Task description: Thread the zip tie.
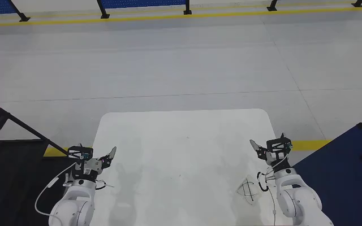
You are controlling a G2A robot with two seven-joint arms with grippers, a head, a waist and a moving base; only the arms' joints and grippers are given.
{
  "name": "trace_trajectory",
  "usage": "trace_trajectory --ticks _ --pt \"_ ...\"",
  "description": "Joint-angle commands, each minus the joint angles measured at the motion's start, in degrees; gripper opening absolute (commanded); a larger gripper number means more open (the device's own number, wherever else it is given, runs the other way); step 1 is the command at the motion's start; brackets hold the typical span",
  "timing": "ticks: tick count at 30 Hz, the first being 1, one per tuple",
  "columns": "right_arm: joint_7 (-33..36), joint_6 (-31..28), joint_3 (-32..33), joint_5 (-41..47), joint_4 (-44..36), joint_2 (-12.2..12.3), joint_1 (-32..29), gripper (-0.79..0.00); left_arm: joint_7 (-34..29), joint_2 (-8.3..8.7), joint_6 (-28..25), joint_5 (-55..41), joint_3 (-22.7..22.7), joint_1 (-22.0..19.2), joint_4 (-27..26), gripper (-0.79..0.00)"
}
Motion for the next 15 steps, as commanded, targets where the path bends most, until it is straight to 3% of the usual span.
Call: trace_trajectory --ticks 1,8,12,15 --pt "0.0 0.0 0.0 0.0 0.0 0.0 0.0 -0.001 0.0 0.0 0.0 0.0 0.0 0.0 0.0 0.0" --pt "-0.2 -0.7 0.2 -1.2 -0.6 0.1 0.1 0.0 0.0 0.0 0.0 0.0 0.0 0.0 0.0 0.0" --pt "4.1 -6.8 1.7 -3.5 -2.3 0.6 -0.7 0.0 0.0 0.0 0.0 0.0 0.0 0.0 0.0 0.0" --pt "12.7 -15.1 3.4 -4.5 -4.5 1.3 -1.5 0.0 0.0 0.0 0.0 0.0 0.0 0.0 0.0 0.0"
